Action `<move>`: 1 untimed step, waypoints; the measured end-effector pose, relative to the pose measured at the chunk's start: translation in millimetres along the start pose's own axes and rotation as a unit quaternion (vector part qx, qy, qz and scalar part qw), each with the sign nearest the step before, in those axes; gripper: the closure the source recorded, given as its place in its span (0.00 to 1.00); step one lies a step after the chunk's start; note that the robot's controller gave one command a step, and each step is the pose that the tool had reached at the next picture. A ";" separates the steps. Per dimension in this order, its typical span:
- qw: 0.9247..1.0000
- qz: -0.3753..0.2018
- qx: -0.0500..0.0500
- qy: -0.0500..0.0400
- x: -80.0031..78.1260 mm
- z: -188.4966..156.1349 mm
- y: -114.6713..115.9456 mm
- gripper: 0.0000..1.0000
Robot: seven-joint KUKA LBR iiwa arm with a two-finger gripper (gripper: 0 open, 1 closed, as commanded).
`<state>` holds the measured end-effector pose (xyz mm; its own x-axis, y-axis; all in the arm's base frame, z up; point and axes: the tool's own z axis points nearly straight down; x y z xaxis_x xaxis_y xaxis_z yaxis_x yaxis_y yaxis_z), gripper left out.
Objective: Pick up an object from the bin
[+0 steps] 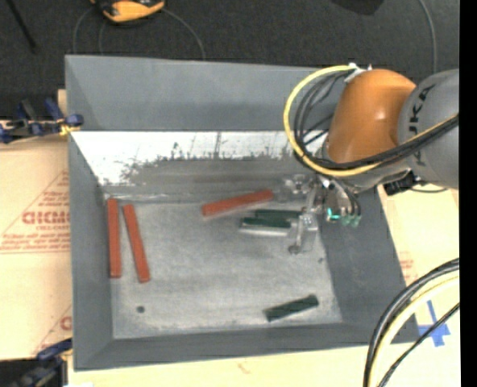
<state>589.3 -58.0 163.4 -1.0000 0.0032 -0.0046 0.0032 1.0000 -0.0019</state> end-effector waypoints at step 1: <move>1.000 0.017 -0.001 -0.006 -39.7 43.3 -1.1 0.00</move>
Offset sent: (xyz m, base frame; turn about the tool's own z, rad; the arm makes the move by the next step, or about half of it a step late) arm 0.0132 0.0073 -0.0894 0.2228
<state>629.2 -59.3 120.3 -0.9991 0.0375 -0.0174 0.0375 0.9993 0.0001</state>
